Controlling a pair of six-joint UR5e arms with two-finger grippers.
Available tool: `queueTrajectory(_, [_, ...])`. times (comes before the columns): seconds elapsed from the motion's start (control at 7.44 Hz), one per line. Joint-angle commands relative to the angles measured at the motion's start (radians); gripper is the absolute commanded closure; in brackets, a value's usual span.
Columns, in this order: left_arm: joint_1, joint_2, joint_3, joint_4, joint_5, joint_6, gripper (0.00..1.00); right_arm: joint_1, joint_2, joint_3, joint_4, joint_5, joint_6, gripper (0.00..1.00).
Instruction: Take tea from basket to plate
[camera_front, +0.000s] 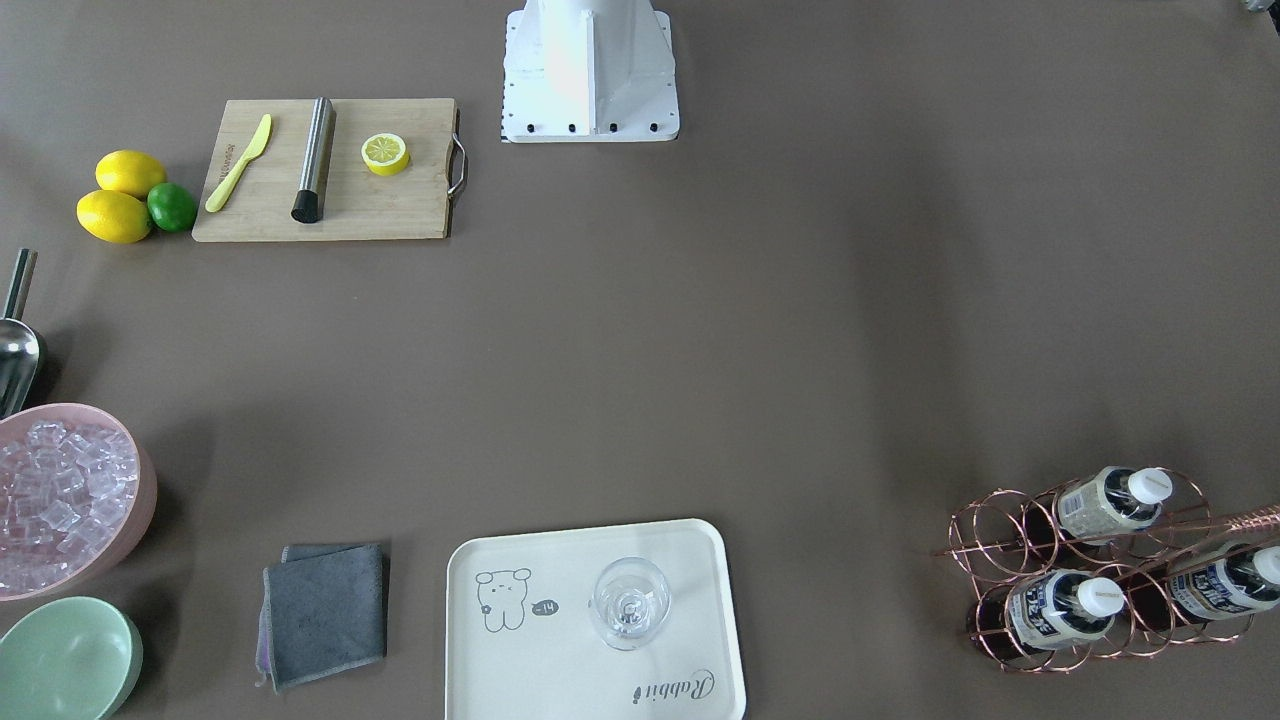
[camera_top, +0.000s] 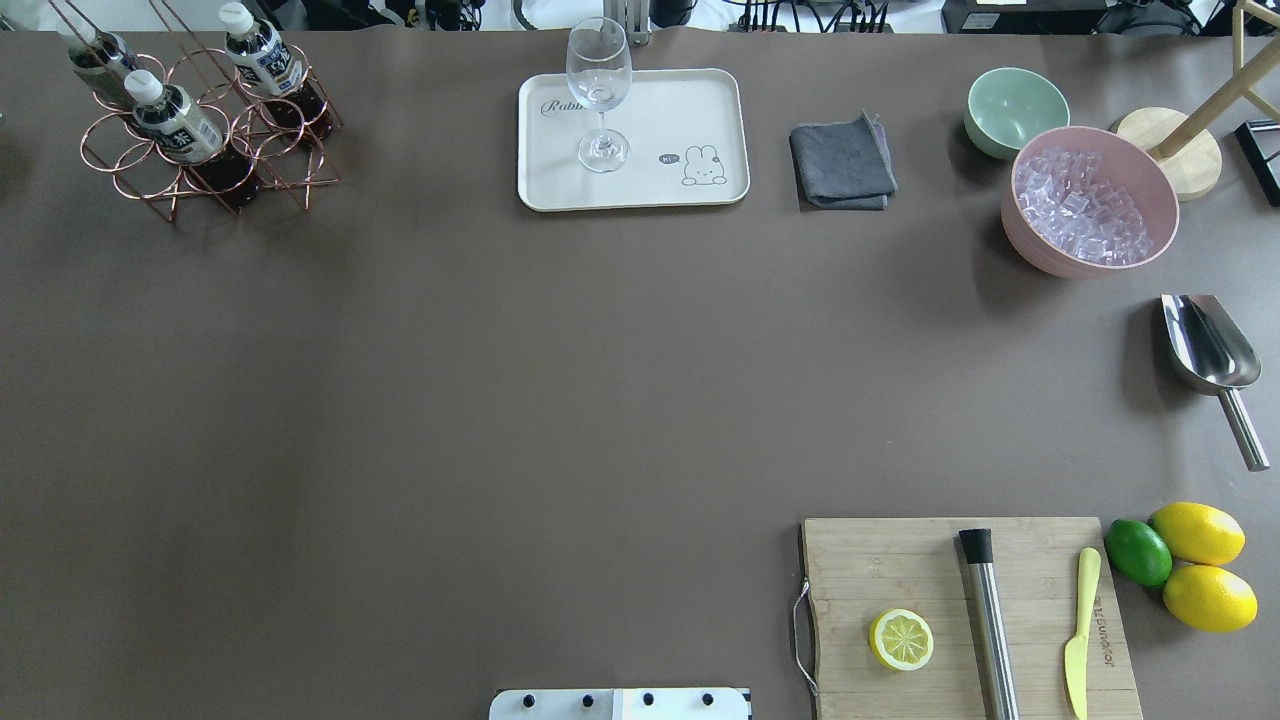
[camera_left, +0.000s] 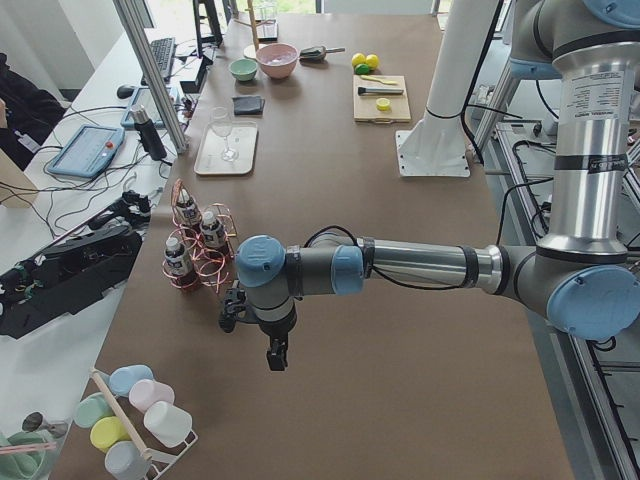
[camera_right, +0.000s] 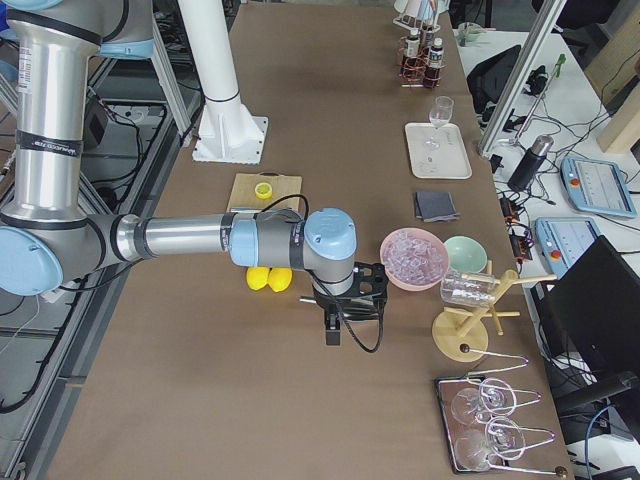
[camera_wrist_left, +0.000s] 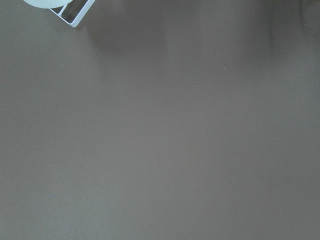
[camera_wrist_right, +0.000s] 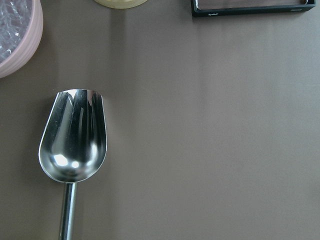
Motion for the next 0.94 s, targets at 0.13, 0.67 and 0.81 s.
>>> queueTrajectory(0.13, [0.000, 0.003, -0.005, 0.001, -0.001, 0.000, 0.01, 0.001, -0.004, -0.005, 0.000, 0.000, 0.000, 0.00])
queueTrajectory(0.67, [0.001, 0.000, -0.003, 0.001, 0.004, 0.003, 0.01, 0.001, -0.004, -0.006, 0.000, 0.006, 0.001, 0.00])
queueTrajectory(0.81, [0.000, 0.000, -0.002, 0.001, 0.005, 0.003, 0.01, 0.000, -0.002, -0.006, 0.000, 0.006, 0.001, 0.00])
